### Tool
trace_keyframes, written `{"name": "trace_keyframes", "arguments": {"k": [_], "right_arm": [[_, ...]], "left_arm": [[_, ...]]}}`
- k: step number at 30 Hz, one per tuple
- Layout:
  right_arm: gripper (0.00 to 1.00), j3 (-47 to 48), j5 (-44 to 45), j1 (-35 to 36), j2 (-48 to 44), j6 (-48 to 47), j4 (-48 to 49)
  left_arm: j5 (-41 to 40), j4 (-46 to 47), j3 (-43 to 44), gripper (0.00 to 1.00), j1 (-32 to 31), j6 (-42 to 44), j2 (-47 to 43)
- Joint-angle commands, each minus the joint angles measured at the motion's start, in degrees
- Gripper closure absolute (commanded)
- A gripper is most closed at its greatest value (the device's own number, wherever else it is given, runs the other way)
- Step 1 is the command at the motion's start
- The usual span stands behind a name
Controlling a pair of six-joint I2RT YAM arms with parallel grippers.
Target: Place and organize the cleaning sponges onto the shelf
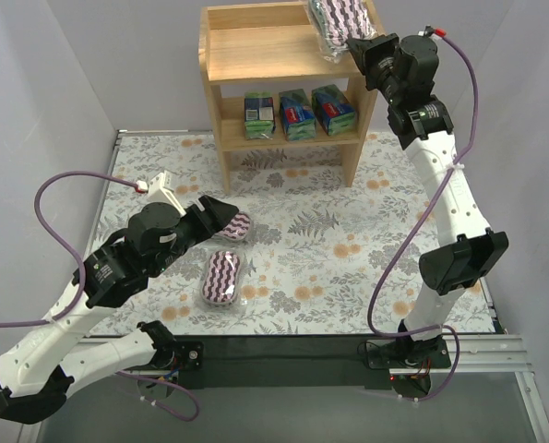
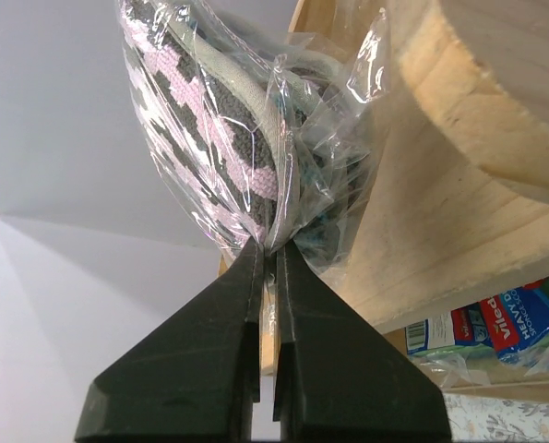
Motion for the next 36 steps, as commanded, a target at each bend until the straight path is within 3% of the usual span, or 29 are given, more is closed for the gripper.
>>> {"name": "trace_keyframes", "arguments": {"k": [1, 13, 19, 22, 29, 36], "right_arm": [[0.99, 3.02, 3.56, -0.29, 1.37, 2.77, -0.59], [0.99, 1.80, 9.44, 2.51, 0.25, 6.37, -1.91], [0.63, 2.05, 9.89, 3.57, -0.20, 6.56, -1.55], [0.55, 2.32, 10.15, 3.92, -0.81, 5.85, -0.15], [0.53, -0.66, 9.36, 4.36, -5.20, 3.48, 1.70], [0.51, -17.61, 5.32, 4.45, -21.52, -3.01, 4.25]], "left_arm": [[-2.15, -1.88, 0.30, 0.14, 0.37, -0.66, -0.53], [-2.85, -1.44, 0.74, 0.14, 0.37, -0.75, 0.26], [-3.47, -1.44, 1.18, 0.14, 0.37, -0.48, 0.61], [-3.73, -1.35, 1.27, 0.13, 0.37, -0.48, 0.70], [-4.43, -1.27, 1.36, 0.12, 0.37, -0.31, 0.96], [-6.28, -5.30, 0.83, 0.12, 0.46, -2.32, 3.33]]}}
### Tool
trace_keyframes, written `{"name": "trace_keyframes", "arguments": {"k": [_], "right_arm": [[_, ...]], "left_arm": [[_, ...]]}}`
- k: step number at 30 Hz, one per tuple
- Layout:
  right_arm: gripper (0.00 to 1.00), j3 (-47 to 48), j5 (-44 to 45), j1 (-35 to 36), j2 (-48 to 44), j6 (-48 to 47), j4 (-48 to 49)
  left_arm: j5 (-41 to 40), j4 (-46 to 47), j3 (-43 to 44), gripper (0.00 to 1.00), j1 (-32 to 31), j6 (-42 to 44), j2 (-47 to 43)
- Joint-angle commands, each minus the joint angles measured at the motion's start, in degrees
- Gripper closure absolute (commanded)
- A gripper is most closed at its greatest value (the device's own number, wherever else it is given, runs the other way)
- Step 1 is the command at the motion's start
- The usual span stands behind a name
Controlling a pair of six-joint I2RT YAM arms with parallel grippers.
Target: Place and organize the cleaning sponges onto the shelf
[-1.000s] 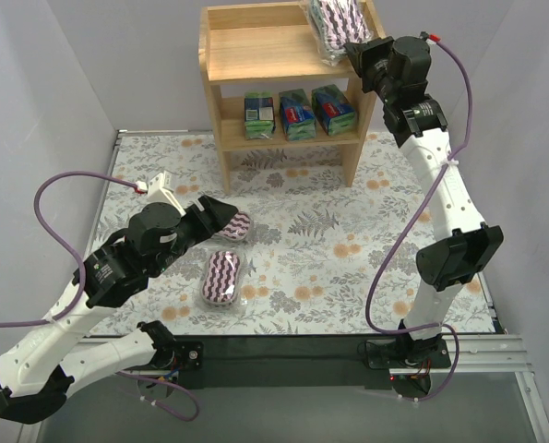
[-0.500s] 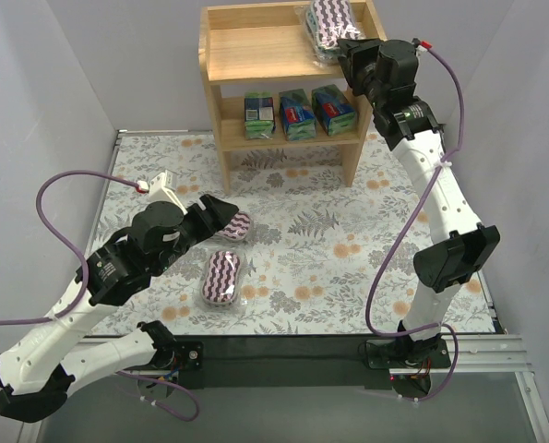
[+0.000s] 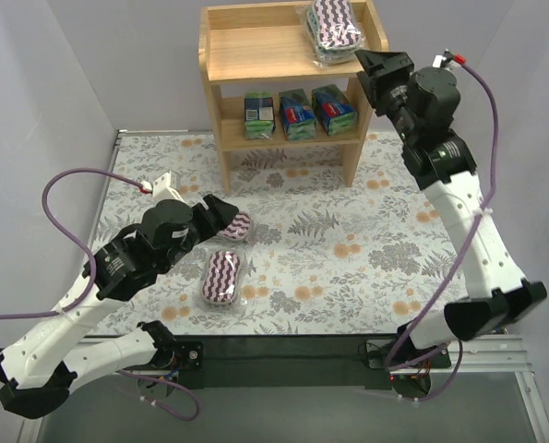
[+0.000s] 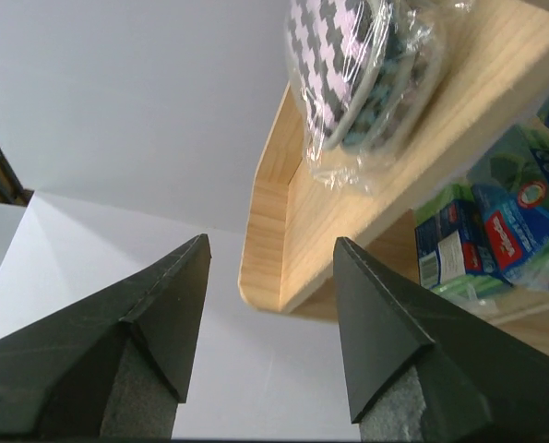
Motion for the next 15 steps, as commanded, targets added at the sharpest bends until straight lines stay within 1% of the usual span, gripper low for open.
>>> {"name": "trace_keyframes", "arguments": {"k": [1, 2, 3, 4, 6, 7, 8, 10, 11, 12, 13, 14, 15], "right_arm": [[0.49, -8.67, -2.87, 0.26, -9.64, -5.86, 3.79], [0.49, -11.59, -5.32, 0.34, -11.66, -7.09, 3.70], [0.48, -14.14, -6.74, 0.26, -15.68, -8.15, 3.44], [0.45, -19.65, -9.19, 0.26, -17.46, -10.77, 2.91], [0.43, -24.08, -12.80, 0.34, -22.46, -13.77, -0.77], [0.41, -29.23, -15.43, 0.34, -23.97, -16.40, -2.17], [0.41, -31.55, -16.67, 0.26, -25.55, -17.81, -3.32], [0.39, -36.56, -19.13, 0.34, -29.94, -19.49, -7.01], [0.39, -41.28, -19.84, 0.34, -31.52, -20.80, -7.81], [0.39, -43.33, -20.20, 0.34, -34.41, -21.16, -9.81], [0.38, -45.09, -20.98, 0.34, -35.66, -21.60, -10.53], [0.38, -48.67, -21.25, 0.34, -36.89, -22.30, -11.41], [0.37, -50.10, -21.34, 0.34, -38.82, -22.57, -12.90]], "left_arm": [[-3.07, -5.63, 0.31, 0.12, 0.37, -1.80, 2.11], [-3.07, -6.52, -0.31, 0.11, 0.37, -3.02, 2.55], [-2.46, -8.27, -0.84, 0.10, 0.37, -3.56, 2.99], [-1.58, -9.07, -2.23, 0.08, 0.37, -4.00, 3.34], [0.17, -11.00, -3.73, 0.07, 0.46, -5.76, 4.40], [2.45, -13.62, -5.39, 0.06, 0.46, -6.98, 4.58], [3.60, -14.95, -6.45, 0.05, 0.55, -8.38, 4.49], [8.24, -16.54, -9.35, 0.05, 0.55, -12.34, 3.35], [9.84, -16.72, -12.59, 0.05, 0.46, -14.01, 2.39], [11.16, -16.72, -14.36, 0.06, 0.46, -18.29, 0.21], [13.78, -16.37, -16.03, 0.07, 0.55, -20.16, -1.30], [14.94, -15.85, -19.96, 0.07, 0.46, -22.70, -2.70], [15.82, -15.06, -21.48, 0.08, 0.46, -27.25, -5.41]]}}
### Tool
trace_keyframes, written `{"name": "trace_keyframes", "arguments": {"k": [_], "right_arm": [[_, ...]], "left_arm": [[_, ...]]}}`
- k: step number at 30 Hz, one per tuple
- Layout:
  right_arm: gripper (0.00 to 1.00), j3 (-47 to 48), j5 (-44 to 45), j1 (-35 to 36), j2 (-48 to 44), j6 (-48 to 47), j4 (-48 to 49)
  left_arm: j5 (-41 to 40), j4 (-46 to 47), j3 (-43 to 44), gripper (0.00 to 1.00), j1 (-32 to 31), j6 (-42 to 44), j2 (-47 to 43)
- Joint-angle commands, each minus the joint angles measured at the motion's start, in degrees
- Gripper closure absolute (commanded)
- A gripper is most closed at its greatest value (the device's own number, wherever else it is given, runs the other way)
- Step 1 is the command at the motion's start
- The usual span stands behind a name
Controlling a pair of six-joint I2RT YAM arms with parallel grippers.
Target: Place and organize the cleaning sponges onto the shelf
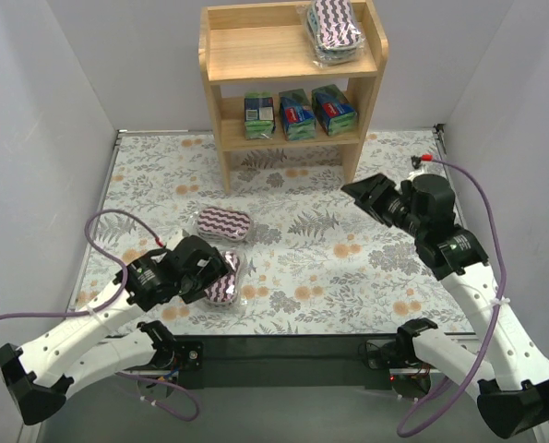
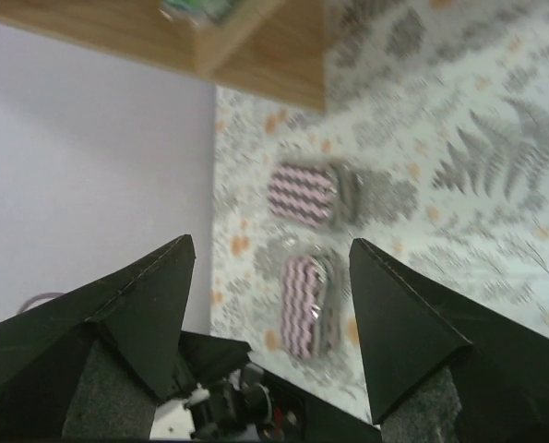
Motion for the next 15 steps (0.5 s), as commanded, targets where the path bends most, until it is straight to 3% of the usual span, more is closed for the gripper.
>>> {"name": "trace_keyframes", "arguments": {"k": [1, 4, 8, 13, 15], "right_arm": [[0.36, -5.10, -4.14, 0.28, -4.39, -5.22, -5.96], [0.36, -8.72, -5.80, 0.19, -5.62, -7.50, -7.89], [0.36, -10.31, -9.49, 0.28, -3.87, -12.42, -8.34], [0.36, -8.82, -15.12, 0.37, 2.54, -21.46, -10.27], [0.36, -8.72, -15.22, 0.45, 3.77, -23.41, -11.84]], "left_arm": [[6.82, -2.27, -5.58, 0.09, 0.18, -14.08, -6.53], [7.09, -2.79, -9.10, 0.11, 0.09, -22.33, -9.44], [2.71, -3.49, -10.86, 0.13, 0.17, -26.58, -8.13], [-7.22, -1.73, -8.77, 0.16, 0.17, -28.34, -3.04], [-14.13, -2.96, -6.66, 0.23, 0.18, -28.61, 0.48]]}}
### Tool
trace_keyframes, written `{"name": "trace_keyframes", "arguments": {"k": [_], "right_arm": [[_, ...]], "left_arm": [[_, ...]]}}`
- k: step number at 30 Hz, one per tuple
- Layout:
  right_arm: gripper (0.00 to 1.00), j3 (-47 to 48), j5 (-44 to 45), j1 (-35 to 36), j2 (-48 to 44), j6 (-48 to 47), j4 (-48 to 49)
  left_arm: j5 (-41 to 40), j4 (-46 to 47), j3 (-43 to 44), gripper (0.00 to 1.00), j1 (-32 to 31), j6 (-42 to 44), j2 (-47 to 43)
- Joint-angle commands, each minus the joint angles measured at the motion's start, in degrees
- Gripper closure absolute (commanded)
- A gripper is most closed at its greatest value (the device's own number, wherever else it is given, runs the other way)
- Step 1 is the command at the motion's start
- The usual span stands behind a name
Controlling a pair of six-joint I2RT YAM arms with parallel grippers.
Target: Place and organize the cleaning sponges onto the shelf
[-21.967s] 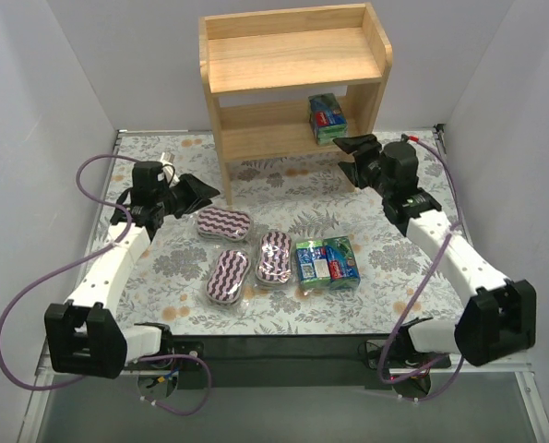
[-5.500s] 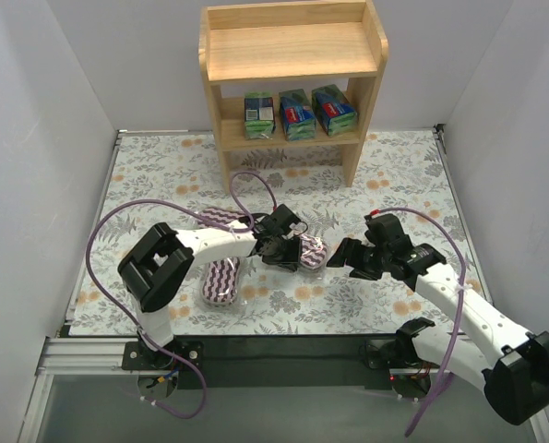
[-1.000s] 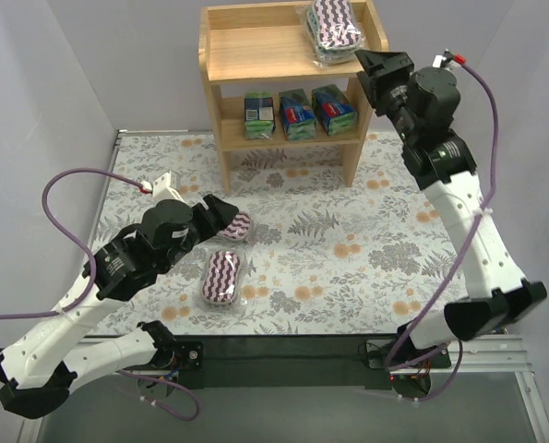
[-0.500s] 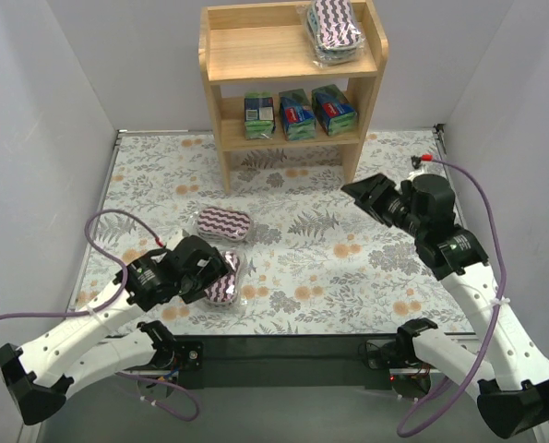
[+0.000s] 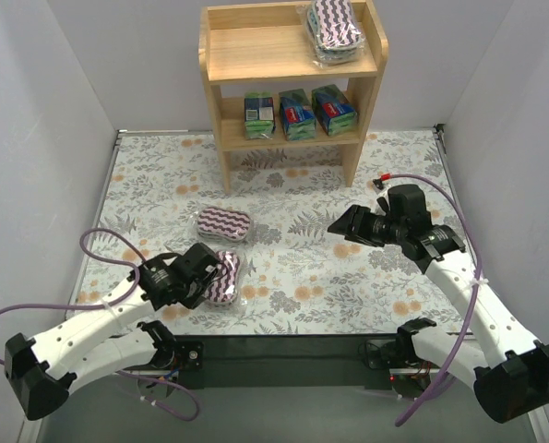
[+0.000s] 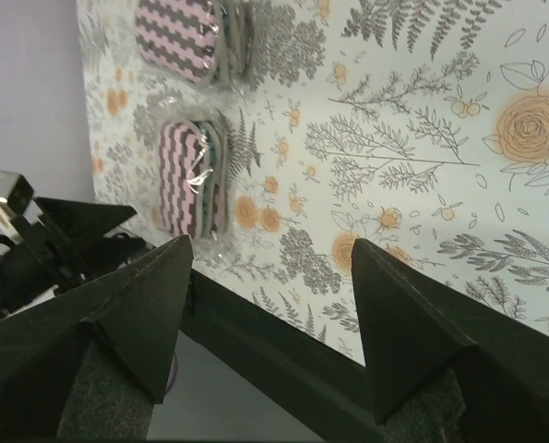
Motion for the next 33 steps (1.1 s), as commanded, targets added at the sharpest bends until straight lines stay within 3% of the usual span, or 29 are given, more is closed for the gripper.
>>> {"name": "trace_keyframes", "arguments": {"k": [1, 4, 5, 8, 11, 15, 21, 27, 30, 33], "right_arm": [[0.36, 1.12, -3.41, 0.35, 1.11, -8.05, -2.30], [0.37, -0.20, -3.41, 0.35, 0.24, -8.41, -2.39], [0.37, -0.56, -3.41, 0.43, -0.29, -8.32, -2.48], [0.37, -1.78, -2.89, 0.43, -1.43, -7.62, -2.48], [0.38, -2.14, -2.89, 0.43, -1.70, -7.35, -2.57], [0.38, -2.49, -2.10, 0.43, -2.66, -7.00, -2.74], [0.38, -3.63, -1.39, 0.35, -4.07, -6.30, -3.09], [0.39, -5.83, -0.95, 0.43, -5.39, -5.68, -3.45], [0.39, -6.27, -0.86, 0.52, -5.39, -5.94, -3.80], [0.39, -5.83, -0.69, 0.52, -4.95, -7.08, -4.41]], "left_arm": [[-13.27, -1.39, 4.95, 0.36, 0.18, -2.54, 3.65], [-20.38, -3.33, 7.42, 0.75, 1.57, 0.09, 7.96], [-20.67, -3.85, 7.52, 1.00, 2.89, 0.98, 9.45], [-14.47, 6.36, 3.51, 1.00, 13.83, 16.38, 10.08], [-12.34, 11.42, 0.50, 1.00, 17.20, 21.27, 10.17], [-2.62, 22.04, -2.85, 1.00, 20.21, 30.15, 13.67], [14.46, 41.48, -3.38, 1.00, 20.22, 38.77, 22.90], [35.45, 58.96, 0.39, 1.00, 17.67, 40.28, 33.09], [39.27, 61.10, 6.35, 1.00, 13.19, 40.97, 40.13], [33.94, 55.68, 8.57, 1.00, 12.22, 39.66, 37.78]]}}
